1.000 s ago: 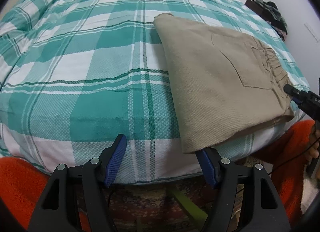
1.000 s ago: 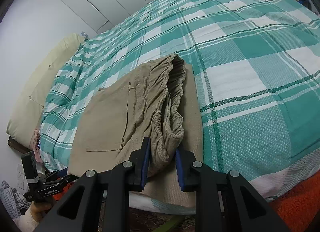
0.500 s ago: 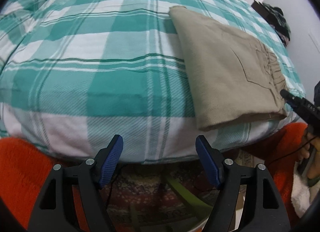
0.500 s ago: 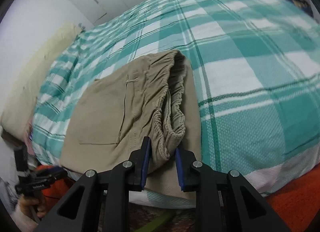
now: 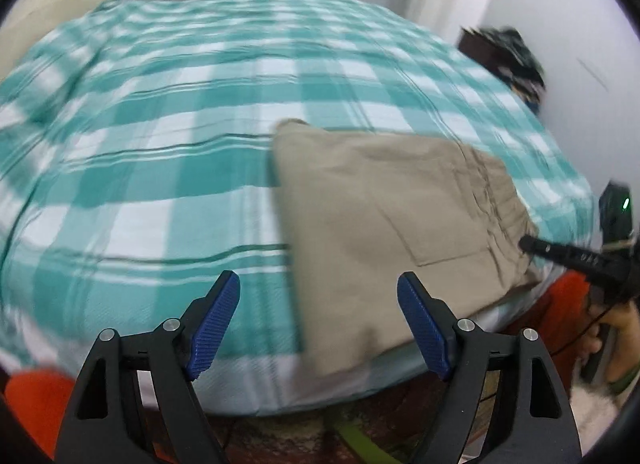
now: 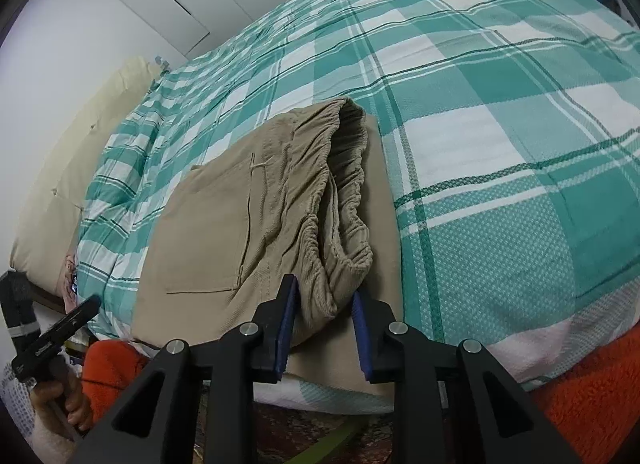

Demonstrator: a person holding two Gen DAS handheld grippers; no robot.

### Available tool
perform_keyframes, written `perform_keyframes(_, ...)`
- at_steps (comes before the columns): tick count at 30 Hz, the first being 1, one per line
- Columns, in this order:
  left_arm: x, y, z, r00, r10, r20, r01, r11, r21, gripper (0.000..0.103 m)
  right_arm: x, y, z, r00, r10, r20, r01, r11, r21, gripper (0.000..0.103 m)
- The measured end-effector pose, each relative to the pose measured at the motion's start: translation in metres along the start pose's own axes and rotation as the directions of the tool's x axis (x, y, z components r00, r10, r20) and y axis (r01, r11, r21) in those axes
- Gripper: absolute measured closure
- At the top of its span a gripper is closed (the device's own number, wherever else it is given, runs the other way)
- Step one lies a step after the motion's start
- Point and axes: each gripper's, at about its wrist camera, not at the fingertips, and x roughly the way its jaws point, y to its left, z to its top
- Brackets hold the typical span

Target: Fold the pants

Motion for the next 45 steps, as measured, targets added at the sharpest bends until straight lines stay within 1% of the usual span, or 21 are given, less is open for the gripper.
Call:
perform_keyframes(3, 0.033, -0.022, -0.007, 0.996, -0.029, -0.079, 0.034, 0.998, 0.06, 0.021, -0.002, -0.002, -0.001, 1.0, 0.006, 0.001, -0.006, 1.0, 0.014, 0.073)
perform_keyframes(4, 0.043, -0.03, -0.012, 0.996, 0.001, -0.09, 0.007, 0.996, 0.086, 0.018, -0.002, -0.003, -0.001, 1.0, 0.011, 0.001, -0.011, 1.0, 0.019, 0.07)
perform_keyframes(8, 0.045, -0.043, -0.019, 0.997, 0.053, -0.055, -0.044, 0.988, 0.15, 0.014, -0.01, -0.012, -0.001, 1.0, 0.025, -0.001, -0.025, 0.996, 0.087, 0.063)
perform_keyframes(10, 0.044, -0.04, -0.018, 0.998, 0.039, -0.059, -0.03, 0.99, 0.138, 0.014, -0.02, -0.013, 0.002, 0.999, -0.023, 0.027, 0.02, 0.994, 0.105, 0.057)
perform_keyframes(13, 0.044, -0.04, -0.022, 0.998, 0.036, -0.054, -0.028, 0.991, 0.134, 0.014, -0.04, 0.013, 0.021, 0.978, -0.159, 0.135, 0.161, 0.987, -0.007, 0.056)
perform_keyframes(15, 0.044, -0.042, -0.023, 0.998, 0.045, -0.049, -0.037, 0.989, 0.145, 0.014, -0.047, 0.042, 0.039, 0.975, -0.123, 0.188, 0.145, 0.983, -0.111, 0.056)
perform_keyframes(20, 0.046, -0.042, -0.021, 0.999, 0.032, -0.042, -0.026, 0.989, 0.143, 0.013, -0.037, 0.101, 0.062, 0.968, 0.112, 0.224, -0.035, 0.946, -0.322, 0.05)
perform_keyframes(22, 0.046, -0.042, -0.023, 0.999, 0.03, -0.038, -0.024, 0.988, 0.151, 0.013, -0.011, 0.101, 0.061, 0.975, 0.123, 0.183, -0.056, 0.941, -0.335, 0.05)
perform_keyframes(24, 0.049, -0.041, -0.025, 0.999, 0.015, -0.044, -0.008, 0.988, 0.153, 0.011, 0.032, 0.08, 0.056, 0.997, -0.002, 0.077, 0.023, 0.959, -0.281, 0.051)
perform_keyframes(25, 0.05, -0.041, -0.026, 0.999, 0.015, -0.048, -0.008, 0.988, 0.155, 0.01, 0.054, 0.062, 0.049, 0.996, -0.087, 0.015, 0.088, 0.965, -0.248, 0.065)
perform_keyframes(27, 0.052, -0.039, -0.028, 0.998, 0.013, -0.056, -0.004, 0.988, 0.152, 0.009, 0.062, 0.036, 0.032, 0.995, -0.072, 0.073, 0.088, 0.963, -0.253, 0.077)
perform_keyframes(28, 0.052, -0.037, -0.029, 0.998, 0.004, -0.06, 0.004, 0.99, 0.14, 0.009, 0.057, 0.034, 0.027, 0.992, -0.053, 0.111, 0.082, 0.958, -0.275, 0.078)
perform_keyframes(30, 0.047, -0.03, -0.026, 0.997, -0.033, -0.072, 0.039, 0.995, 0.093, 0.009, 0.05, 0.038, 0.028, 0.994, -0.061, 0.092, 0.085, 0.956, -0.282, 0.078)
perform_keyframes(32, 0.035, -0.018, -0.025, 0.994, -0.1, -0.05, 0.101, 0.994, 0.032, 0.009, 0.037, 0.04, 0.033, 0.995, -0.059, 0.084, 0.079, 0.962, -0.263, 0.073)
perform_keyframes(33, 0.026, -0.007, -0.024, 0.991, -0.135, -0.024, 0.135, 0.991, -0.013, 0.009, 0.027, 0.036, 0.035, 0.993, -0.051, 0.103, 0.074, 0.969, -0.237, 0.058)
perform_keyframes(34, 0.021, 0.001, -0.024, 0.99, -0.14, -0.008, 0.14, 0.989, -0.042, 0.009, 0.016, 0.033, 0.035, 0.99, -0.044, 0.131, 0.071, 0.975, -0.209, 0.036)
perform_keyframes(36, 0.018, 0.021, -0.02, 0.991, -0.137, 0.012, 0.137, 0.984, -0.118, 0.009, -0.012, 0.017, 0.032, 0.976, -0.02, 0.219, 0.05, 0.989, -0.136, 0.02)
perform_keyframes(37, 0.021, 0.033, -0.018, 0.989, -0.148, 0.009, 0.147, 0.975, -0.164, 0.009, -0.023, 0.005, 0.031, 0.971, -0.007, 0.241, 0.03, 0.995, -0.095, 0.02)
perform_keyframes(40, 0.041, 0.055, -0.013, 0.979, -0.196, -0.049, 0.175, 0.946, -0.274, 0.009, -0.027, -0.022, 0.04, 0.984, 0.037, 0.172, -0.038, 0.999, 0.005, 0.02)
perform_keyframes(43, 0.057, 0.05, -0.006, 0.96, -0.269, -0.084, 0.236, 0.93, -0.283, 0.009, -0.015, -0.039, 0.048, 0.989, 0.127, 0.081, -0.132, 0.989, 0.068, 0.02)
perform_keyframes(45, 0.067, 0.04, 0.0, 0.945, -0.307, -0.108, 0.272, 0.927, -0.257, 0.009, 0.002, -0.039, 0.052, 0.976, 0.214, -0.031, -0.211, 0.974, 0.084, 0.02)
